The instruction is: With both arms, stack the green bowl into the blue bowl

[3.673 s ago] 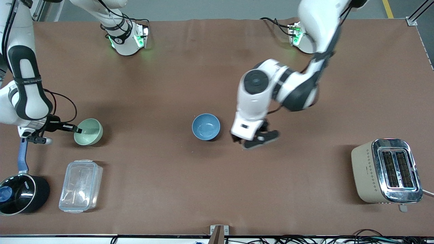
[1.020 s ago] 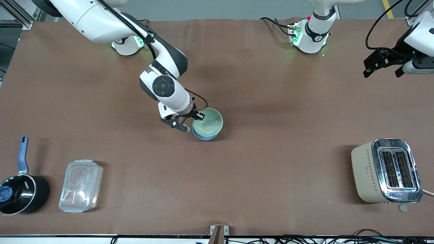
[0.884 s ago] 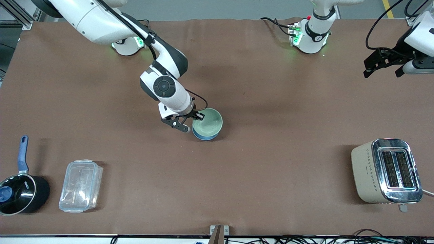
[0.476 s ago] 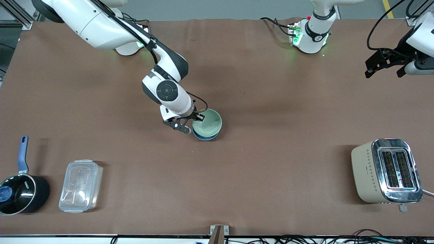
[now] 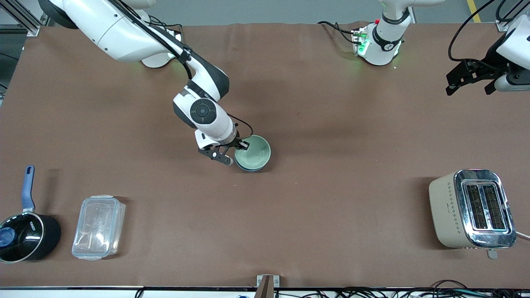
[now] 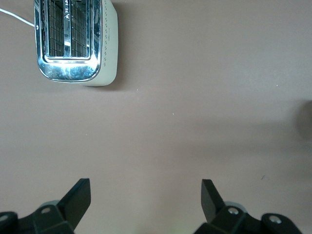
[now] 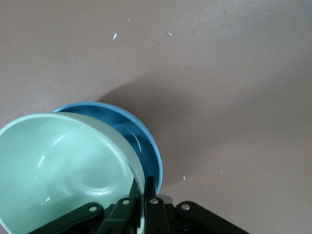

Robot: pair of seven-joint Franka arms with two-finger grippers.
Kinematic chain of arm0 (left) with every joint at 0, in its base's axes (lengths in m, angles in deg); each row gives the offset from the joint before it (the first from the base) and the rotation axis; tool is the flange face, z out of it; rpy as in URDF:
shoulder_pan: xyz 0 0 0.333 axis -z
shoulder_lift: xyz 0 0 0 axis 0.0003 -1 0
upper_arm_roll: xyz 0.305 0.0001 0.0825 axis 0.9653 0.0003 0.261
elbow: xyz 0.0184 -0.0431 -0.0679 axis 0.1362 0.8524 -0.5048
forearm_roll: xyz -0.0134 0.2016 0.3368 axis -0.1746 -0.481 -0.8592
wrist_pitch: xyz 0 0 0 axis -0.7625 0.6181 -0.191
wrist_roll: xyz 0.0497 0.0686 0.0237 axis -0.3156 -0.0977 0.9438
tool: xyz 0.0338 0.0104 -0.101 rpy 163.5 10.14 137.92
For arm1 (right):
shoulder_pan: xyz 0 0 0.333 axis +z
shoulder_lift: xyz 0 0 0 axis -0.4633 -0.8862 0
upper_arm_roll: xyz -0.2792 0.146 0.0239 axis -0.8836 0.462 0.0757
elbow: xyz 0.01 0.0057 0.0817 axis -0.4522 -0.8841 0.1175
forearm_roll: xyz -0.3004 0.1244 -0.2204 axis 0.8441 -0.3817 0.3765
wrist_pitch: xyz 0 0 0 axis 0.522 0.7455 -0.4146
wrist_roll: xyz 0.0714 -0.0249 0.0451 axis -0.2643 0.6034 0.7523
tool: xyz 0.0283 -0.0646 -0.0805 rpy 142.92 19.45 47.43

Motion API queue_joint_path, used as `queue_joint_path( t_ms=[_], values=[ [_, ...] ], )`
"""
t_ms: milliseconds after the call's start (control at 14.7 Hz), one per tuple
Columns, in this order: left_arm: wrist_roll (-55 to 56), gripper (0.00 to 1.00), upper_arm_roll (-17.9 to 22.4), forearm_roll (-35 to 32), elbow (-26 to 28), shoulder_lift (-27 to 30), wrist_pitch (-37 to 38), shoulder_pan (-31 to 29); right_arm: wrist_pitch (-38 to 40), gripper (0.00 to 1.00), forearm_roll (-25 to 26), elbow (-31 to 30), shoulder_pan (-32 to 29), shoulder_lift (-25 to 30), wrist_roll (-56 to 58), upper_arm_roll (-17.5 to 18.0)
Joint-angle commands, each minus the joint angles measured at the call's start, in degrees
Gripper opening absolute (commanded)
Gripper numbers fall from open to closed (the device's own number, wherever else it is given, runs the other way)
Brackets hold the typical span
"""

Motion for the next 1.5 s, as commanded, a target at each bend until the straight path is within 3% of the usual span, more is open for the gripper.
queue_joint_path(
  t_ms=[0,204,340,476,748,952,1088,1224,1429],
  values=[
    [0.3,1.0,-0.2,-1.1,-0.3,0.0,0.4,-0.2,-0.4,0.02,1.8,0.0,-0.5,-0.5,-1.5,0.6],
    [0.2,1.0,-0.2,-1.1,-0.3,0.0,0.5,-0.2,-0.4,0.07,1.8,0.0,-0.4,-0.6,-1.5,0.6],
    [0.2,1.0,-0.2,-1.1,-0.3,-0.1,0.4,-0.2,-0.4,0.22,1.8,0.1,-0.4,-0.6,-1.5,0.6],
    [0.1,1.0,-0.2,-1.0,-0.4,-0.3,0.4,-0.2,-0.4,0.45,1.8,0.2,-0.5,-0.6,-1.4,0.6],
    [0.2,1.0,-0.2,-1.0,-0.4,-0.4,0.4,-0.2,1.6,0.63,1.8,0.8,-1.3,0.7,-0.8,0.7],
    [0.2,1.0,-0.2,-1.0,-0.4,-0.5,0.3,-0.2,7.8,0.84,1.8,1.6,-2.8,6.8,2.4,0.3],
    [0.2,1.0,-0.2,-1.0,-0.4,-0.5,0.3,-0.2,14.1,1.0,1.8,3.2,-3.3,11.8,7.6,-1.9],
    [0.1,1.0,-0.2,-0.9,-0.3,-0.5,0.3,-0.2,19.9,1.0,1.7,4.5,-3.3,16.6,12.8,-4.9],
    [0.2,1.0,-0.2,-0.8,-0.3,-0.5,0.3,-0.2,21.9,1.0,1.3,4.3,-3.4,22.7,19.1,-9.8]
  ],
)
